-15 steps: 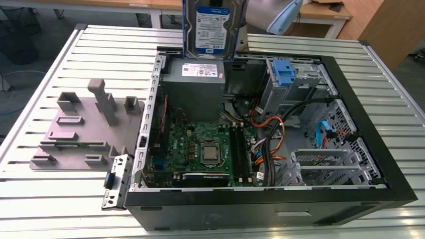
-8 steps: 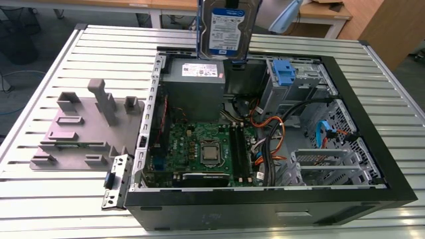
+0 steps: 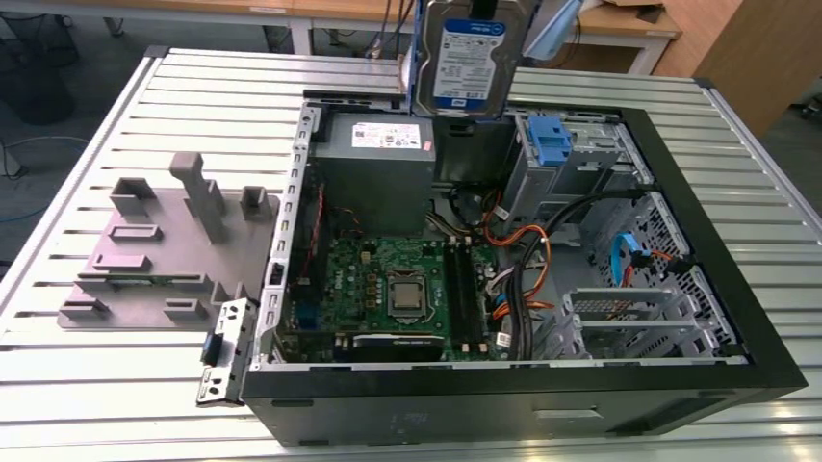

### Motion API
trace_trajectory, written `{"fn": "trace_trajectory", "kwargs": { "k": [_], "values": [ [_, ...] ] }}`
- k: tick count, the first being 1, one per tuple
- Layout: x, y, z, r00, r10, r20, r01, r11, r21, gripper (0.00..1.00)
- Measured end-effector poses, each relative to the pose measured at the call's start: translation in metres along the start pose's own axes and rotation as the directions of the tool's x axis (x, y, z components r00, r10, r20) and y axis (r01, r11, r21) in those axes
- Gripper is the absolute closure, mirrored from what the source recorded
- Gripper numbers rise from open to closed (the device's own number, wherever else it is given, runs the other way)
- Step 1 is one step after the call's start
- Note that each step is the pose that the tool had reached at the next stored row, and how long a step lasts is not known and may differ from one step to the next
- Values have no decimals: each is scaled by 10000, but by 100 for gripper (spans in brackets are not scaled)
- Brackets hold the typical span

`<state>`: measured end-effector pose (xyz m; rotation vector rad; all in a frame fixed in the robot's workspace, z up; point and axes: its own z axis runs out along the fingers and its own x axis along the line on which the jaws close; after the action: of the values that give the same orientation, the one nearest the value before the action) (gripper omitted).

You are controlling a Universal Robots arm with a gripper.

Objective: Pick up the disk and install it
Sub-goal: 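Pick up the disk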

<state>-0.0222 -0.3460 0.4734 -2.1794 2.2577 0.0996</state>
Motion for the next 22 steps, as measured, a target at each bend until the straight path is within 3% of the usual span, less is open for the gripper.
{"fn": "trace_trajectory", "kwargs": {
  "k": [8, 12, 22],
  "values": [
    [-5, -130, 5, 10000, -1, -1, 1, 10000, 0, 65],
    [11, -152, 8, 10000, -1, -1, 1, 10000, 0, 65],
    [179, -161, 4, 10000, 2, 0, -2, 10000, 0, 65]
  ]
}}
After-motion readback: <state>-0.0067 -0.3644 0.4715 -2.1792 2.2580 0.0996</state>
